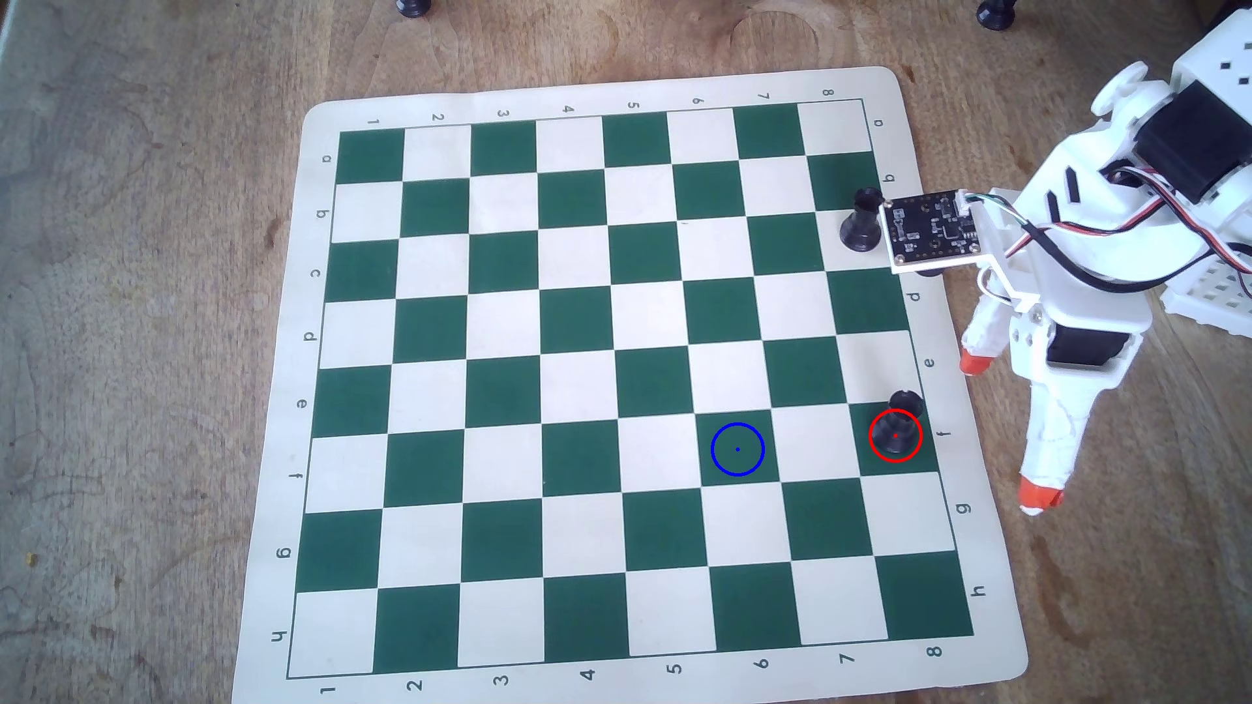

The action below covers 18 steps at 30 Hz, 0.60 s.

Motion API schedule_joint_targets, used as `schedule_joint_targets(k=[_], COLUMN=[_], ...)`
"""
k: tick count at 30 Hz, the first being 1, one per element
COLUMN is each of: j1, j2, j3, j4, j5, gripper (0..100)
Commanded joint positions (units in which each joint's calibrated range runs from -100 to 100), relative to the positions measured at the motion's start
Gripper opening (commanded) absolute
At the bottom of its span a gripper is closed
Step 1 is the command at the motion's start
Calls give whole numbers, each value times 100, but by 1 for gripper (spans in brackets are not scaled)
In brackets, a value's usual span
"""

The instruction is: Move the chess piece from red to blue

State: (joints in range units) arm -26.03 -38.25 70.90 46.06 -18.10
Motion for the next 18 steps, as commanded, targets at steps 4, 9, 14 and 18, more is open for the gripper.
schedule_joint_targets(k=[4, 9, 14, 18], j1=[34, 96, 268, 261], j2=[336, 446, 574, 794], j3=[-308, -553, -1070, -1433], j4=[-740, -855, -748, -592], j5=[-59, -54, -15, -10], gripper=[43, 44, 44, 42])
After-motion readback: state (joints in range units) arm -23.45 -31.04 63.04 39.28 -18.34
